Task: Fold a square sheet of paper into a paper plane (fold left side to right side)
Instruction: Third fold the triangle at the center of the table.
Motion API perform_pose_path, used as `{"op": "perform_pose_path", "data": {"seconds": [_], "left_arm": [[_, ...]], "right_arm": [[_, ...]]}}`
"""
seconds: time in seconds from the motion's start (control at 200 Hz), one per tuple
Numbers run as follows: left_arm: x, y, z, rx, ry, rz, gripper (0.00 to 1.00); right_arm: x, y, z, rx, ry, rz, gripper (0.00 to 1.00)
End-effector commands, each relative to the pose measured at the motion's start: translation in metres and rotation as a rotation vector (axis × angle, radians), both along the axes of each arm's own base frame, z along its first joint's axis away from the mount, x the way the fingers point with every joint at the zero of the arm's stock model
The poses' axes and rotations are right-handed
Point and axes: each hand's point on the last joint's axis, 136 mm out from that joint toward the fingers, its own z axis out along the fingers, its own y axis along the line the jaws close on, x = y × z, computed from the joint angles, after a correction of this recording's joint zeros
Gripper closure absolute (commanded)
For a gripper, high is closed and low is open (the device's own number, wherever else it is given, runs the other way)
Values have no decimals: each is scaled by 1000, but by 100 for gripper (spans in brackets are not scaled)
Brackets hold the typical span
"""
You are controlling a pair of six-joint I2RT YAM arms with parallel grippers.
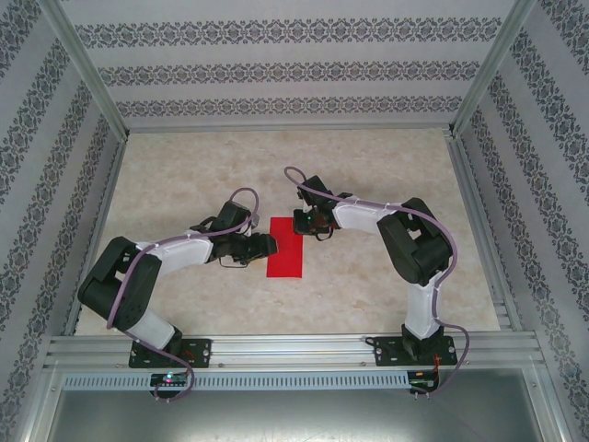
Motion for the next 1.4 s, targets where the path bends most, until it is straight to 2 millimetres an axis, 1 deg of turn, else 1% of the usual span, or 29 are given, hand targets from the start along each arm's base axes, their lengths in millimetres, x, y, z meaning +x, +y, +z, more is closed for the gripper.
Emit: {"op": "perform_pose_path", "data": {"seconds": [0.0,0.4,0.6,0.809,0.994,1.189,1.304,1.399], "left_arm": [[14,-8,9,-36,-23,4,45],[16,-11,-5,-9,8,3,45],[16,-17,-8,-14,16,-15,55],[15,-19,-11,-10,25,-22,57],[14,-18,-6,-13,16,-16,57],[14,-18,6,-29,-8,-11,63],[13,-16,9,-21,-10,-7,66],[12,-16,9,-17,-8,-7,71]], "right_arm": [[-7,-9,-17,-63,34,33,89],[-6,-8,-17,-51,27,62,91],[-7,-7,-19,-43,32,60,91],[-7,-7,-18,-40,31,58,91],[-7,-8,-18,-43,34,60,91],[-6,-8,-18,-42,31,61,91],[-6,-8,-18,-41,31,61,91],[-6,-8,-18,-43,31,63,91]]}}
